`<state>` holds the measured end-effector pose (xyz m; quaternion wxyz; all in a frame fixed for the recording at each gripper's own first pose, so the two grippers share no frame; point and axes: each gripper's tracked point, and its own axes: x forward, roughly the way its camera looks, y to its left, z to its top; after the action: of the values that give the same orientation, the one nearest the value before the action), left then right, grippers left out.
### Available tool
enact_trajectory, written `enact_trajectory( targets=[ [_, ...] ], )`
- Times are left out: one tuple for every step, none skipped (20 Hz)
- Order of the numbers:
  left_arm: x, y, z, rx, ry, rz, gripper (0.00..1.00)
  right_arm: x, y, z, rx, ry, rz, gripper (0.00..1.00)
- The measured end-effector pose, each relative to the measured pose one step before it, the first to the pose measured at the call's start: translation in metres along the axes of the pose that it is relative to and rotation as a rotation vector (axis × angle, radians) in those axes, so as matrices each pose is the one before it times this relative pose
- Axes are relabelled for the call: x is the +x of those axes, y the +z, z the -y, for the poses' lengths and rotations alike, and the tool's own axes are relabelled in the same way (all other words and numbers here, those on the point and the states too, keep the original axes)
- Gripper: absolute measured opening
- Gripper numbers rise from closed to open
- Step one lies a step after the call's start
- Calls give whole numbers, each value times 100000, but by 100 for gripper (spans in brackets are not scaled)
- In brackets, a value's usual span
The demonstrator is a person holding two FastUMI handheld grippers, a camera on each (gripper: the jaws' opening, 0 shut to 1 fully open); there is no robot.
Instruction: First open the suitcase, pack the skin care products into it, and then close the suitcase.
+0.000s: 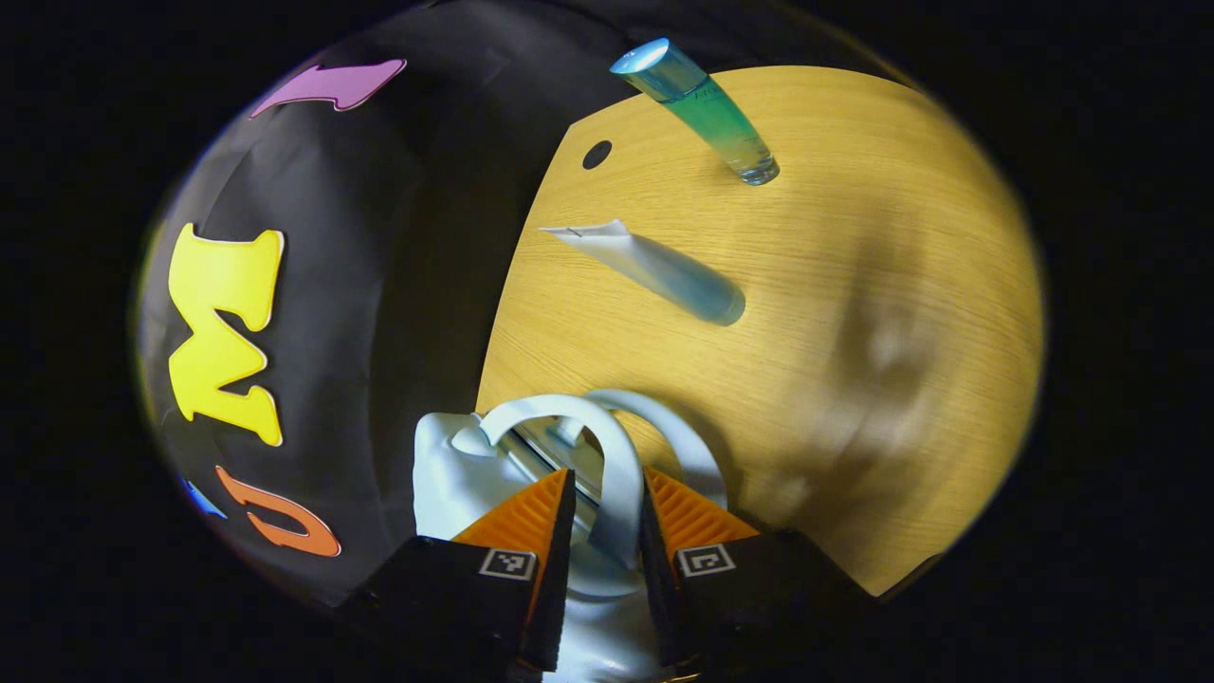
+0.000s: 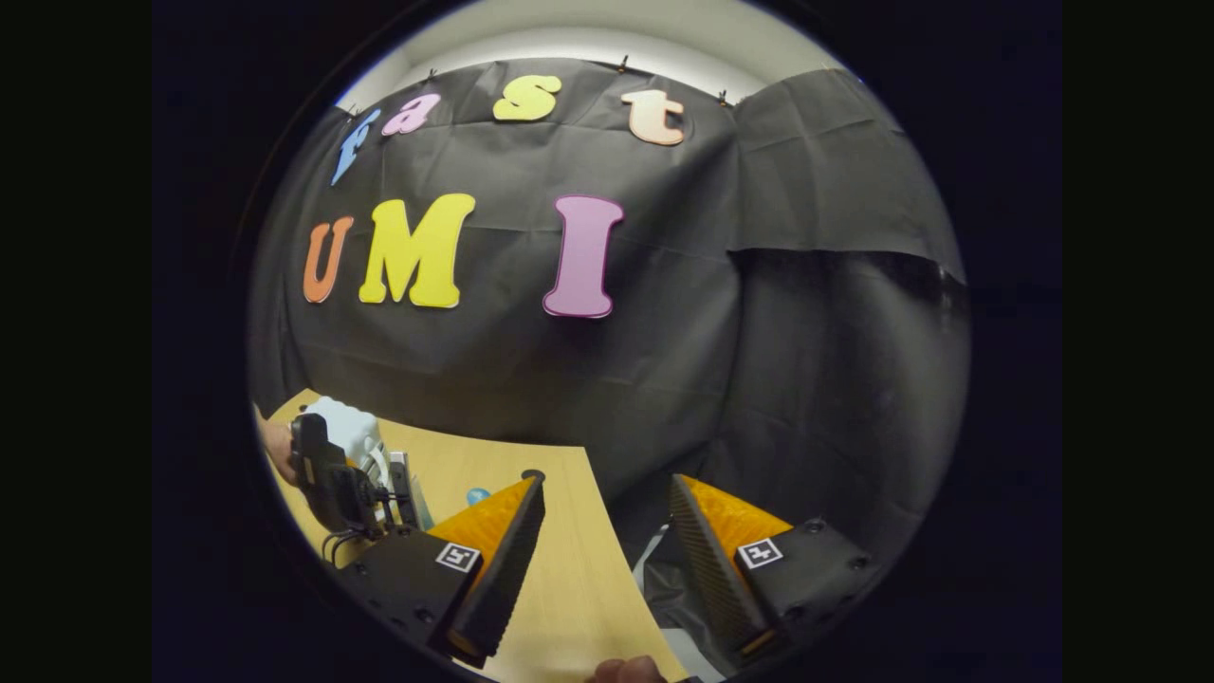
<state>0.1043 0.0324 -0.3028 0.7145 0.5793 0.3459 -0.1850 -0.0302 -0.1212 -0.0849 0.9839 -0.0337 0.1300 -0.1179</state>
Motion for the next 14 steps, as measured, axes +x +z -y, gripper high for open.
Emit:
enact_trajectory(
  targets=[
    [-129,212,116,-868,-948,-18,37,-363,-4,-149,-223,-122,457,78],
    [-102,60,271,-290,-1101,-224,33,-202,-66,-201,-296,-62,8,79],
    [17,-259,-209,-780,506,-1625,27,-340,-173,-216,-450,376,-621,80],
    [32,57,-84,-3842,-371,529,22,-372,14,-82,-427,67,216,80],
    [-185,15,-217,-2214,543,257,19,-196,227,-53,-133,30,531,79],
    [-148,147,-219,-1615,1058,272,18,-120,221,-96,-276,-43,624,80],
    [-525,435,-171,-4811,1256,2286,15,-223,70,-251,71,481,432,80],
    [-348,301,-49,-3489,854,1535,14,19,-67,-419,17,800,-100,80],
    [-75,34,-708,-2677,1760,2580,14,-127,-2,-773,-311,1570,108,81],
    [-198,28,-644,-1496,2128,1898,12,-115,255,-634,-375,1359,459,80],
    [-373,396,-650,-2866,3788,3344,10,-156,443,-1241,-939,2813,1177,80],
    [-224,-21,-697,-2621,2924,909,8,163,268,-972,-316,2015,719,80],
    [-783,116,-1392,-4416,3909,2388,7,104,214,-867,489,1638,234,80],
    [-572,108,-1789,-5179,4913,2815,6,234,360,-1274,1145,2443,136,80]
  ],
)
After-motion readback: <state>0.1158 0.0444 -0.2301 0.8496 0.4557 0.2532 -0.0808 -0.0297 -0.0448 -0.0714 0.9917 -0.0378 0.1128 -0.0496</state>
